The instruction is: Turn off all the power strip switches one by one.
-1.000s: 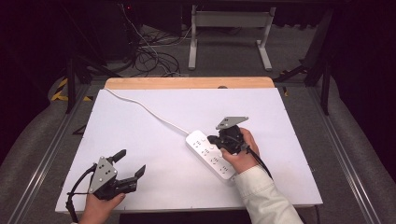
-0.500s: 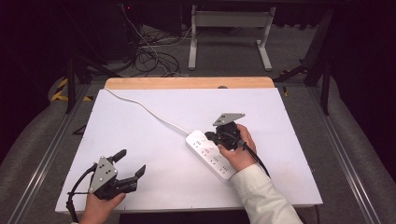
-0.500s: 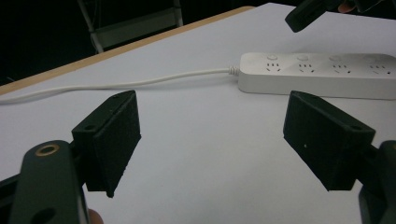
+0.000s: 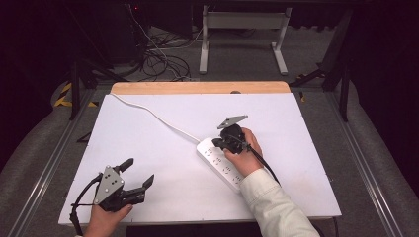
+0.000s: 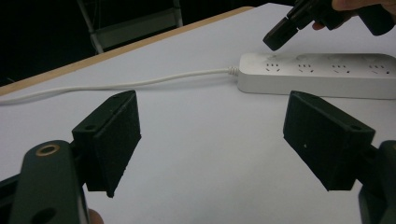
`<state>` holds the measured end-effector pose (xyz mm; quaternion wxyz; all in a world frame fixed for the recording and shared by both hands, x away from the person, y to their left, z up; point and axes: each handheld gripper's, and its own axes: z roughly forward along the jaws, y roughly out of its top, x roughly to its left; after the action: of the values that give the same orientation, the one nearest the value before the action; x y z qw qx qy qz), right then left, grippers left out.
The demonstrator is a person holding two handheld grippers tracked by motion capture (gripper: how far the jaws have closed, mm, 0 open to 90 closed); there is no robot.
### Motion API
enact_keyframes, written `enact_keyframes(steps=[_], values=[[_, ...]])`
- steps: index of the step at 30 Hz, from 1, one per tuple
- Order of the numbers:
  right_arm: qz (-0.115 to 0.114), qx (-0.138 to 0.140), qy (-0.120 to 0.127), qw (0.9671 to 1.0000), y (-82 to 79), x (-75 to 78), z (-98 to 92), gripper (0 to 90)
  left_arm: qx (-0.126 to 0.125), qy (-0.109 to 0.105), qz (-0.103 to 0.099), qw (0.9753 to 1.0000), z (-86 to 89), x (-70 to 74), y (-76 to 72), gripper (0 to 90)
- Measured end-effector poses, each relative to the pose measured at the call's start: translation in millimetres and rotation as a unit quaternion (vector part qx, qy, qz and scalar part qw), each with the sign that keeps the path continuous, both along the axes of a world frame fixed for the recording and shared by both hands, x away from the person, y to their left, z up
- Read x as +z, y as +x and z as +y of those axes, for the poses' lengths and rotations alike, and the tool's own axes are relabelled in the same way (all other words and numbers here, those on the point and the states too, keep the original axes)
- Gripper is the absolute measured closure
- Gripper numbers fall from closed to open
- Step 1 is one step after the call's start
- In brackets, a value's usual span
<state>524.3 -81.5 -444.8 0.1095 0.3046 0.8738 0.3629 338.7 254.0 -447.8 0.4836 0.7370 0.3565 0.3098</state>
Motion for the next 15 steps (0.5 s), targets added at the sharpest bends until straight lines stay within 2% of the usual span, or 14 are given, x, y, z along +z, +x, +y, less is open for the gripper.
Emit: enact_keyframes(steps=[15], values=[[0.005, -0.001, -0.016, 0.9999, 1.2, -6.9, 4.4, 90.0, -0.001, 0.002, 0.0, 1.0, -0.3, -0.1, 0.0, 19.3]])
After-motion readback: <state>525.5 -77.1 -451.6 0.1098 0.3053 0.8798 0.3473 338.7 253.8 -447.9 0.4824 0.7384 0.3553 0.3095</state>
